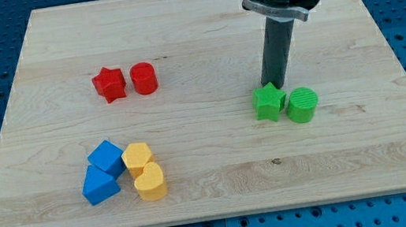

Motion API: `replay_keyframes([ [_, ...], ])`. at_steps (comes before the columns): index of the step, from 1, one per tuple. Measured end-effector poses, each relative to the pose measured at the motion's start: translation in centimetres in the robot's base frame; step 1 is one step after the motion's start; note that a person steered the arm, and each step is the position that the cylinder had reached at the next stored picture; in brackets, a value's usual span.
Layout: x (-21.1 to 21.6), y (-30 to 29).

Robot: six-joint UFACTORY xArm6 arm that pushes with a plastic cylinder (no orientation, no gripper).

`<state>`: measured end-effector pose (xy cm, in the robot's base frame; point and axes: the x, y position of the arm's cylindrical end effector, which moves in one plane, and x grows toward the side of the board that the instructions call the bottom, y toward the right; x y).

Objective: Point your arm below the blue triangle

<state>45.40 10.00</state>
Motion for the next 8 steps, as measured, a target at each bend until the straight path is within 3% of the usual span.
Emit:
replay_keyframes([
  [2,-0.1,-0.8],
  [4,0.3,-5.8],
  [5,3.3,-6.3],
  [7,14.0,-6.3],
  [8,16.5,-6.9],
])
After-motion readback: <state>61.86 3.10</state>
